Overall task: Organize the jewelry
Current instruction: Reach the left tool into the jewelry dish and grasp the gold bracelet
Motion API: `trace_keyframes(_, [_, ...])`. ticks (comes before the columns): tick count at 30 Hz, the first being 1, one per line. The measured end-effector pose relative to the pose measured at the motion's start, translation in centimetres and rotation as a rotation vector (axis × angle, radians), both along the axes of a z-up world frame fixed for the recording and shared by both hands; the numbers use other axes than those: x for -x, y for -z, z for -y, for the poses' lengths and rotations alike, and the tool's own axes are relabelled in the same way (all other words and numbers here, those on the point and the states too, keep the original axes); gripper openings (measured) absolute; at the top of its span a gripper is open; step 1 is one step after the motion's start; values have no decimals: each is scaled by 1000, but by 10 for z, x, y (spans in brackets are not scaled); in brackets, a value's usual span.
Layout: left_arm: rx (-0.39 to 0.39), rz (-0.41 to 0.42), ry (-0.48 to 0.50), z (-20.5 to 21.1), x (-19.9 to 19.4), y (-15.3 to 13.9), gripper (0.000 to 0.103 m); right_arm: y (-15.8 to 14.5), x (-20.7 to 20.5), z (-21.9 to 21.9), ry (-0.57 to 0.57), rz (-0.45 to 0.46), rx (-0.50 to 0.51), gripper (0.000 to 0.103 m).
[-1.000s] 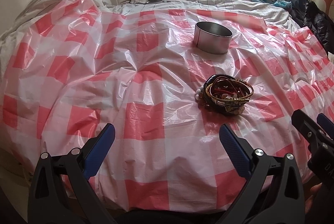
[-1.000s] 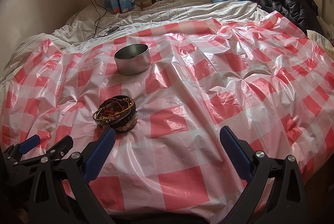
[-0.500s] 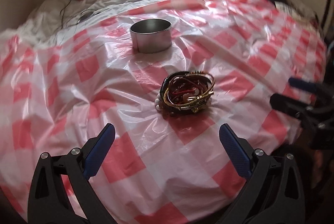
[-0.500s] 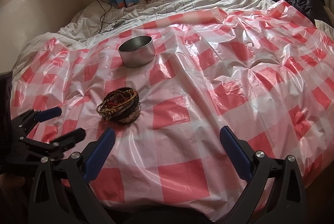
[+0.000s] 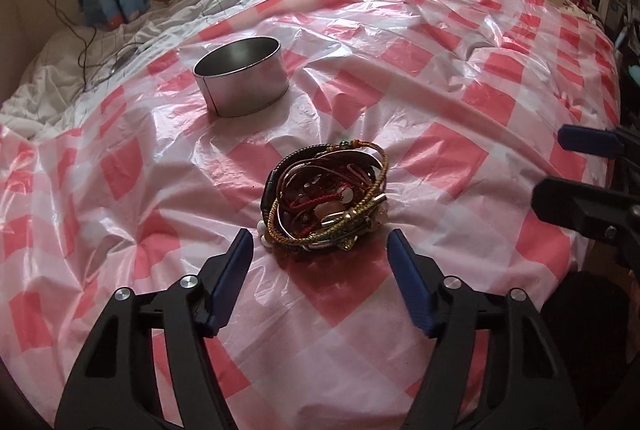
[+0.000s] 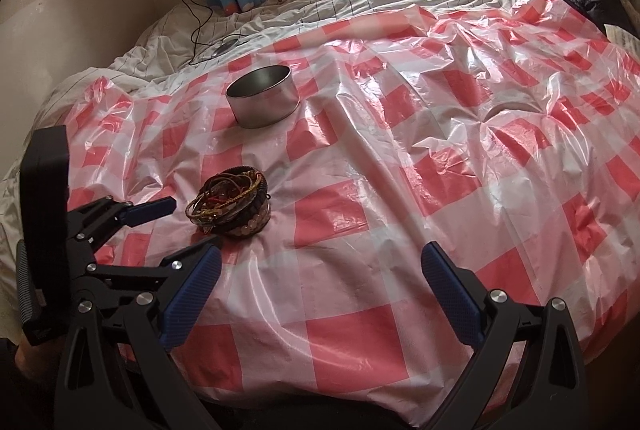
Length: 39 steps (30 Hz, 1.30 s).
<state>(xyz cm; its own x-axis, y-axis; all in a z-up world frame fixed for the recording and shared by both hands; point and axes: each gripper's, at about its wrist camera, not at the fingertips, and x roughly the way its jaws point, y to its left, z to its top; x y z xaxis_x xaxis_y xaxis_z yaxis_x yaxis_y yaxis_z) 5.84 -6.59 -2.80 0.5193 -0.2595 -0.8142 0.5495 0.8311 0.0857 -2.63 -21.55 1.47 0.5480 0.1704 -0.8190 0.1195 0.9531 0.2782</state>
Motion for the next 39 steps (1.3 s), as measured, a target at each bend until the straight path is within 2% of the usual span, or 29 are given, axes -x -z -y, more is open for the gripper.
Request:
trace_keyframes(2, [15, -11, -12, -3, -3, 2, 56, 0, 0, 1, 2, 1, -5, 96])
trace_keyframes(4, [43, -20, -3, -4, -4, 1, 53, 0, 0, 1, 2, 1, -6, 96])
trace_keyframes(9, [71, -8, 37, 2, -1, -2, 50, 0, 0, 1, 4, -1, -8, 96])
trace_keyframes(13, [112, -6, 70, 4, 0, -5, 38, 0, 0, 0, 4, -1, -5, 96])
trace_keyframes(16, [82, 14, 70, 8, 0, -5, 29, 1, 0, 1, 4, -1, -7, 96])
trace_keyframes(21, [13, 62, 66, 12, 1, -4, 30, 2, 0, 1, 4, -1, -10, 96])
trace_keyframes(22, [1, 74, 65, 12, 2, -4, 32, 2, 0, 1, 4, -2, -10, 96])
trace_keyframes(24, [-24, 123, 52, 10, 5, -9, 46, 3, 0, 1, 6, -5, -18, 96])
trace_keyframes(26, [-37, 189, 50, 8, 9, -16, 68, 4, -1, 1, 7, -6, -24, 96])
trace_keyframes(29, [-37, 243, 75, 12, 11, -23, 78, 4, -1, 0, 4, -4, -26, 96])
trace_keyframes(31, [-48, 252, 113, 22, 10, -22, 78, 3, -1, 2, 1, -2, -27, 96])
trace_keyframes(34, [-114, 271, 154, 43, 2, -15, 78, 3, 0, 3, 2, 1, -31, 96])
trace_keyframes(37, [-154, 250, 174, 57, -8, -5, 76, 3, 0, 5, 7, 0, -38, 96])
trace_keyframes(39, [-185, 212, 179, 63, -15, 5, 52, 4, -1, 7, 10, -3, -46, 96])
